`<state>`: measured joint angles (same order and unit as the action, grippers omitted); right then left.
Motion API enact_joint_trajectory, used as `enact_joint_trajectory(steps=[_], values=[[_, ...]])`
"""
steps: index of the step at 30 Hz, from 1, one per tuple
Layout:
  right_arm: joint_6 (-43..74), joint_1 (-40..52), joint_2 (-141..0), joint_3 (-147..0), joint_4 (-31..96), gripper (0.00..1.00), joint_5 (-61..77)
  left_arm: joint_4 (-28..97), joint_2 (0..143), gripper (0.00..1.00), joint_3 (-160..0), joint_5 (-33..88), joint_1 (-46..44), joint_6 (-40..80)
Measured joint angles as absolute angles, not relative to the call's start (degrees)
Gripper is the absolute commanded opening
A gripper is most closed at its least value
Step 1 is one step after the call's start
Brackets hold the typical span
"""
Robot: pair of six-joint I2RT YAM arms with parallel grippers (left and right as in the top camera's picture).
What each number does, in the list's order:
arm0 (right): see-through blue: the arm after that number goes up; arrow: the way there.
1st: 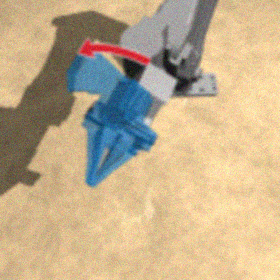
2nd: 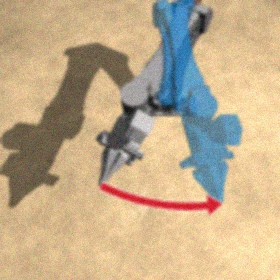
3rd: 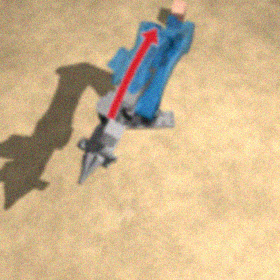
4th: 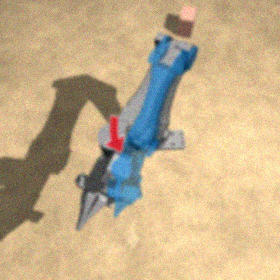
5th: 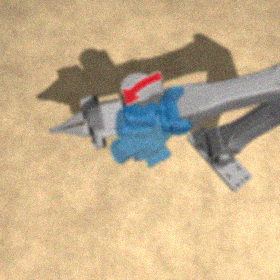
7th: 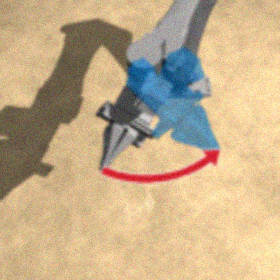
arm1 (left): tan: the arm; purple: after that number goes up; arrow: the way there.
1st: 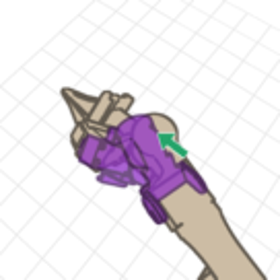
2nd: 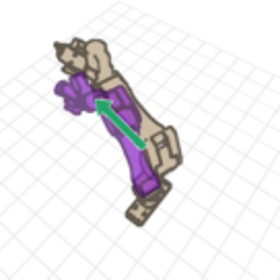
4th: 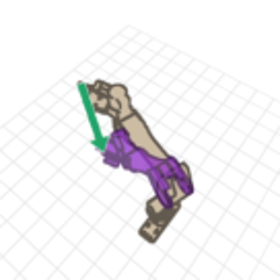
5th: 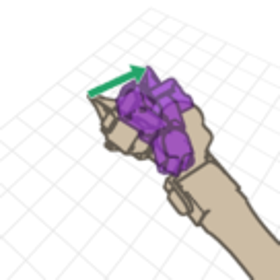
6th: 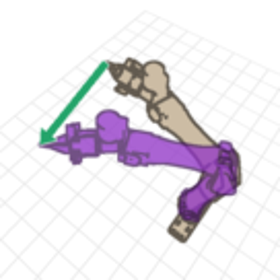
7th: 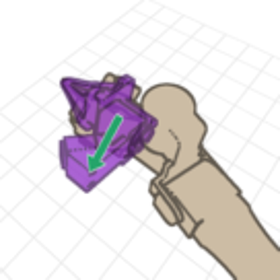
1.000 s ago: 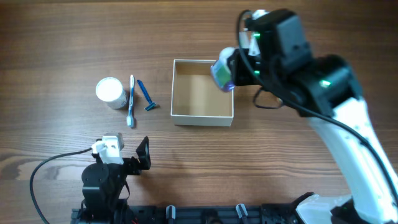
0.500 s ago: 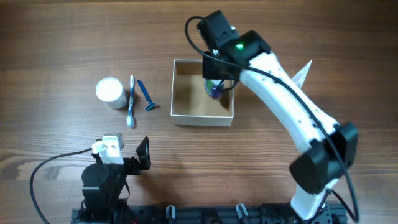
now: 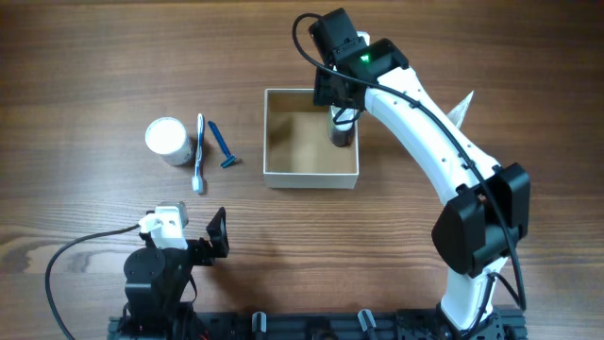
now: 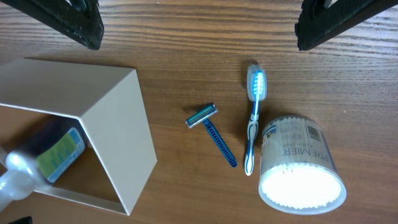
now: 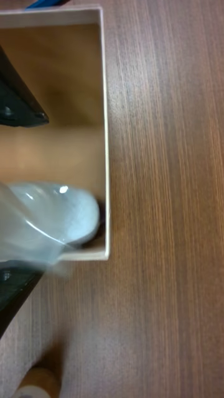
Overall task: Pack container
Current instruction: 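Carry the bottle into the box's right side and release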
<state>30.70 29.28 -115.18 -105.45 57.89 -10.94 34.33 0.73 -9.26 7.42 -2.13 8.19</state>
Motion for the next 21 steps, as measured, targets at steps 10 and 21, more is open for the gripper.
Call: enact_joint_trajectory(steps=[10,21], values=[[27.42,29.36,-110.24,-105.43,59.35,0.86,-9.65,34.33,0.73,1.00,-9.26,7.42,-2.13,8.19],[26.28,19.16,-84.40,-106.19,72.07,0.91,-13.19,34.30,0.73,1.00,-9.23,7.42,-2.13,8.19]])
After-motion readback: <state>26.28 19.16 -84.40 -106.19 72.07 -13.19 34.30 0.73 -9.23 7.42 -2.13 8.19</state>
